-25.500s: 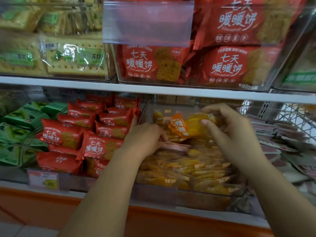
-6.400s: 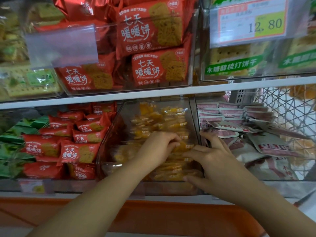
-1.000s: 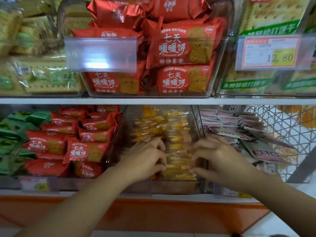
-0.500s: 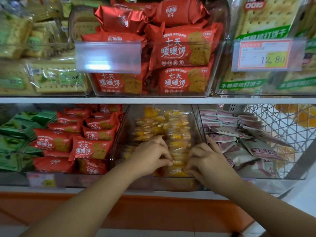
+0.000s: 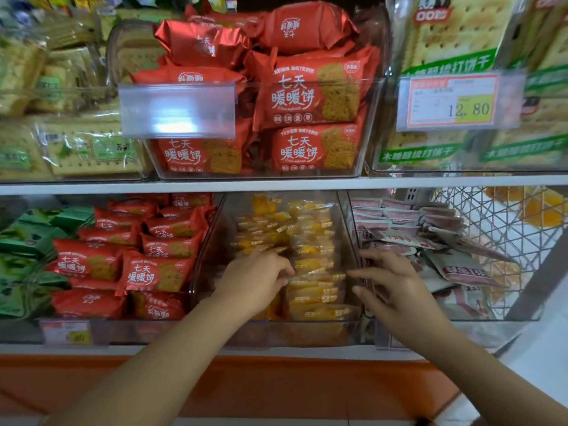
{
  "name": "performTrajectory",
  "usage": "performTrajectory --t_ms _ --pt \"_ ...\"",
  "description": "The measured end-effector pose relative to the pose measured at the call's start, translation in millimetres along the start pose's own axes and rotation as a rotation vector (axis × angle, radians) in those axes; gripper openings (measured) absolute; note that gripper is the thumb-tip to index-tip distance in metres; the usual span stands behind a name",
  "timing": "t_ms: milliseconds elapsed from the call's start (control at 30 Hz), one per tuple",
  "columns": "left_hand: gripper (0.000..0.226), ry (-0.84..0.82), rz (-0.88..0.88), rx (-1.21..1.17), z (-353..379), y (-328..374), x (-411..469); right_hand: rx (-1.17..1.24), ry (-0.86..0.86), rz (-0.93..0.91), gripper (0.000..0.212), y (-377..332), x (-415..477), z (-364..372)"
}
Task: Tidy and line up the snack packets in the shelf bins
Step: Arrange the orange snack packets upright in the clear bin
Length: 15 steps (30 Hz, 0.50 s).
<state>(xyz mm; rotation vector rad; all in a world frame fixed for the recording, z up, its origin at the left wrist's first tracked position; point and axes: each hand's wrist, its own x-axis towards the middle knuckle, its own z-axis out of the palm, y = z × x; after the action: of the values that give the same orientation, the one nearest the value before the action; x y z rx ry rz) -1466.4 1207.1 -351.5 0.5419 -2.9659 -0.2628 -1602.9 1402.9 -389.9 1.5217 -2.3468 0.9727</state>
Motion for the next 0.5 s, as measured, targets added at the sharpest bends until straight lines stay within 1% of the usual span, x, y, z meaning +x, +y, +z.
performTrajectory --t_ms 100,200,267,333,367,433,500 --pt "0.023 -0.002 0.019 0.032 1.7 0.0 5.7 -0.178 -0.010 -0.114 0.024 -1.9 15.2 1.0" --pt "0.025 -0.033 0.049 0.036 -1.3 -2.4 7.2 -0.290 -0.116 -0.179 0.012 -7.6 30.3 2.0" --pt "0.023 -0.021 0.046 -0.005 -4.0 -4.1 5.1 -0.306 -0.226 -0.131 0.010 -14.6 37.5 -0.7" --pt "0.019 0.034 0.047 -0.016 -6.8 -3.8 -0.1 -0.352 -0.307 -0.075 0.018 -18.0 41.7 -3.7" --pt "0.019 0.077 0.054 -0.008 -8.1 -3.4 -3.6 -0.373 -0.320 -0.075 0.021 -17.9 42.8 -4.5" --pt "0.019 0.141 0.057 -0.009 -11.1 -1.0 -11.0 -0.354 -0.285 -0.087 0.019 -15.5 42.2 -4.3" --pt "0.023 0.114 0.039 -0.018 -12.8 2.8 -16.8 -0.339 -0.251 -0.115 0.012 -12.0 41.1 -4.6"
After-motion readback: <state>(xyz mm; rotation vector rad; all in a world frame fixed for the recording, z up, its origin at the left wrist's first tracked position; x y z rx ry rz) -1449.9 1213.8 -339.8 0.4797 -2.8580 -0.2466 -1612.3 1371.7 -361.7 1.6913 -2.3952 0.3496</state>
